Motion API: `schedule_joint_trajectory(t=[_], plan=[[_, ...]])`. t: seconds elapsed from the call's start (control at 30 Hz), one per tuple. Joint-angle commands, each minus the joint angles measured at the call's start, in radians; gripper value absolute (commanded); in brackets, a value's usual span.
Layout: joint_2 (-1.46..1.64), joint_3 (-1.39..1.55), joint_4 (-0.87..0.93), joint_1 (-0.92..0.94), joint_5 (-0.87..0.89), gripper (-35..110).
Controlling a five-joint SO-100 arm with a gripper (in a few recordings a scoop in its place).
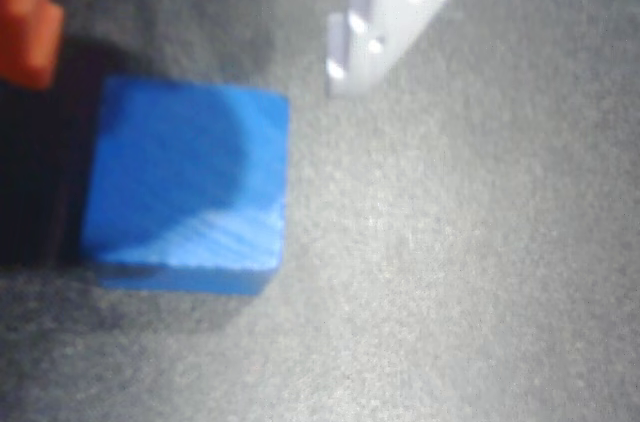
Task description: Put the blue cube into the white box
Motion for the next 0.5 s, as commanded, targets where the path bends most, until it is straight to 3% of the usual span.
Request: schedule_joint_trajectory(t=[0.0,0.47], plan=[[-0.018,-0.048,-0.026,-0.005,0.018,21],[-0.14,-0.058,-0.11,-0.005,0.029,22]])
